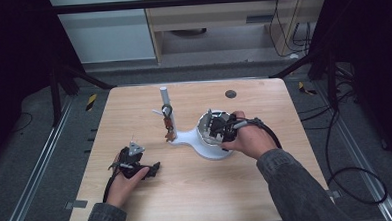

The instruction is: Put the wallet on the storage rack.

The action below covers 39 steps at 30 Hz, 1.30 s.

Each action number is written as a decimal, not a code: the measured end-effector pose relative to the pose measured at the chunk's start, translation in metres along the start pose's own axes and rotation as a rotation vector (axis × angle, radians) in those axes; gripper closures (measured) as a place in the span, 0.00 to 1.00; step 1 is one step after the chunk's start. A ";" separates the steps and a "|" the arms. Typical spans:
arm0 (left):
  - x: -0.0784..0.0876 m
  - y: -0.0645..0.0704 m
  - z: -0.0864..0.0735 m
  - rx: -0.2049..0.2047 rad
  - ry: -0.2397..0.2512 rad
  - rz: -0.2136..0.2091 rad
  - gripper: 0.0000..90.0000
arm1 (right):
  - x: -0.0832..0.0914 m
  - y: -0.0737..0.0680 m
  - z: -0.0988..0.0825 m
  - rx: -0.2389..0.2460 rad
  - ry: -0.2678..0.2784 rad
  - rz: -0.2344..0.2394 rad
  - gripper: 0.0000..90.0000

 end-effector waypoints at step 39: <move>0.000 0.000 0.000 -0.001 0.000 -0.001 0.00 | -0.004 0.005 0.006 -0.047 0.019 0.043 0.32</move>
Point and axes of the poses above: each handheld gripper's, and its own axes: x roughly backward along the jaws, z roughly out of its top, y roughly to its right, the point moved 4 cm from there along -x, roughly forward along the jaws, and after that the axes turned 3 degrees about z, right-handed, at the moved point
